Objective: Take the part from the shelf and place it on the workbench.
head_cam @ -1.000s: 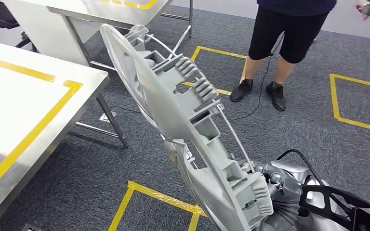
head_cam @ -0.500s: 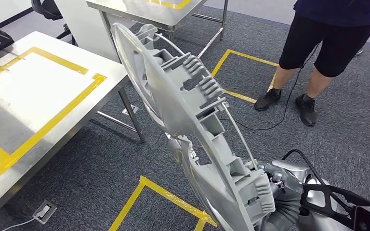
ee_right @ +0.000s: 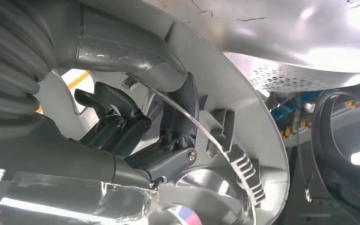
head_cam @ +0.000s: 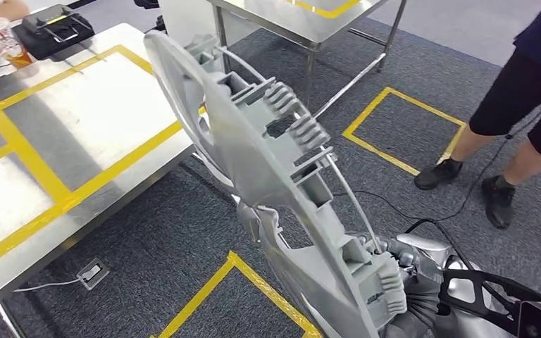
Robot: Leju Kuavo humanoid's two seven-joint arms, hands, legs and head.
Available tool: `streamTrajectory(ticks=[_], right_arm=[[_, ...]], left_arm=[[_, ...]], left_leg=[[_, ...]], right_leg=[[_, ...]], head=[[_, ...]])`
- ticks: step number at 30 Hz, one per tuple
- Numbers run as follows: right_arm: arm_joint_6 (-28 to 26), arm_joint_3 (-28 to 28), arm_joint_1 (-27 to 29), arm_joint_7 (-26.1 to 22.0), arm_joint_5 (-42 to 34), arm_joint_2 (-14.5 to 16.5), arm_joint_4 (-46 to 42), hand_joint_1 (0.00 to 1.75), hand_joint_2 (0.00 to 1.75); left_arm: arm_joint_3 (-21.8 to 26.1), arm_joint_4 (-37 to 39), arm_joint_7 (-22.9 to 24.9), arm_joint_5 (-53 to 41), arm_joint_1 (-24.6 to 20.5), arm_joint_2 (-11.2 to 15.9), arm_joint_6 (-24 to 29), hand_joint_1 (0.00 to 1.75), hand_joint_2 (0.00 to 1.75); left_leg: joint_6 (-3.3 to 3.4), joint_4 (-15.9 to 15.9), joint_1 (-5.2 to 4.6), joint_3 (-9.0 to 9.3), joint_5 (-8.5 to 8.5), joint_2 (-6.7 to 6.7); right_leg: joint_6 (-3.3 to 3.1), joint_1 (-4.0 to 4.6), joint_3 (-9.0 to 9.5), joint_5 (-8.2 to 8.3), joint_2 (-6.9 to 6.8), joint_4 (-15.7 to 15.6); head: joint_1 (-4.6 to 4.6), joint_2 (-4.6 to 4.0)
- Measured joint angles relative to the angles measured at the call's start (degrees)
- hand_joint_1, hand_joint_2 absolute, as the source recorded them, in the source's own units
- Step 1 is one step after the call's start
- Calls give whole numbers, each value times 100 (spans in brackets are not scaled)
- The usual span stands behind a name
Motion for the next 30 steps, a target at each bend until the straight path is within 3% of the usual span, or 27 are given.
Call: streamTrajectory(ticks=[1,2,4,5,7,9,11,13,15,16,17,18,20,22,23,25,27,29,30], right_arm=[[0,2,3,15,0,1,1,175,175],[-1,4,4,45,-5,1,1,175,175],[-7,14,-11,147,-42,11,1,175,175],[-10,20,-23,194,-69,19,-1,175,175],[-12,31,-41,242,-122,34,-3,175,175],[-8,35,-53,254,-151,44,-4,175,175],[-5,37,-62,261,-162,63,-6,175,175],[-4,36,-63,266,-168,85,-12,175,175],[-1,35,-57,273,-169,92,-16,175,175],[1,37,-54,279,-168,93,-16,175,175],[3,38,-51,285,-168,94,-16,175,175],[4,39,-50,294,-169,97,-20,175,175],[4,37,-50,315,-172,108,-41,175,175],[3,33,-51,338,-177,120,-62,175,175],[3,31,-50,349,-180,126,-70,175,175],[1,25,-50,372,-184,134,-95,175,175],[-1,17,-46,386,-187,135,-132,175,175],[0,5,-41,388,-195,128,-154,175,175],[0,1,-35,387,-199,124,-159,175,175]], left_arm=[[0,0,14,16,4,-9,-8,0,175],[0,0,39,42,9,-18,-22,0,175],[0,-6,130,147,19,-35,-70,0,175],[0,-19,192,212,23,-40,-99,0,175],[1,-59,297,329,43,-50,-145,0,175],[4,-102,376,404,81,-66,-162,0,175],[6,-150,440,473,106,-89,-165,0,175],[4,-193,479,522,96,-103,-166,0,175],[4,-213,527,564,86,-118,-177,0,175],[4,-221,556,588,89,-129,-190,0,175],[4,-231,583,610,92,-140,-207,0,175],[4,-246,598,623,95,-147,-221,0,175],[4,-287,611,639,96,-154,-238,0,175],[4,-325,610,644,93,-162,-249,0,175],[4,-345,609,646,96,-164,-258,0,175],[5,-383,609,647,118,-171,-281,0,175],[4,-419,605,649,130,-187,-305,0,175],[2,-431,601,649,118,-207,-329,0,175],[2,-433,601,647,112,-213,-338,0,175]], left_leg=[[-6,2,9,2,-4,-103],[-18,10,21,8,-11,-203],[-76,52,55,12,-46,-401],[-120,104,60,-8,-77,-483],[-211,179,65,-71,-125,-605],[-278,183,86,-116,-135,-676],[-332,319,85,-191,-213,-443],[-364,888,70,-464,-494,-54],[-376,1678,80,-885,-799,96],[-375,1899,84,-1022,-834,113],[-368,1890,84,-1042,-756,125],[-348,1625,78,-925,-579,154],[-256,798,19,-504,-208,391],[-161,324,-64,-266,-87,610],[-133,279,-95,-258,-105,627],[-85,207,-84,-217,-76,474],[-34,85,-32,-97,-18,315],[-5,30,1,-34,11,154],[0,31,2,-34,12,64]], right_leg=[[43,-21,-115,-5,13,153],[107,-47,-112,92,21,62],[260,-123,169,477,139,-677],[295,-147,326,646,248,-1060],[242,-159,487,797,371,-1441],[124,-136,502,801,280,-1449],[42,-139,536,793,171,-1469],[-30,-123,575,763,42,-1479],[-76,-87,599,730,-98,-1478],[-87,-72,610,714,-170,-1477],[-93,-58,625,696,-240,-1477],[-92,-43,649,674,-310,-1478],[-76,-15,710,625,-432,-1480],[-35,9,747,584,-537,-1482],[-9,17,757,569,-595,-1490],[39,22,797,540,-685,-1511],[51,16,739,416,-470,-1298],[29,-6,401,151,-123,-620],[31,-16,177,31,-37,-227]], head=[[-1,0],[-1,0],[2,0],[5,0],[7,0],[5,0],[-8,0],[-28,0],[-32,0],[-32,0],[-32,0],[-33,0],[-31,0],[-30,0],[-31,0],[-32,0],[-12,-1],[12,-2],[16,-2]])
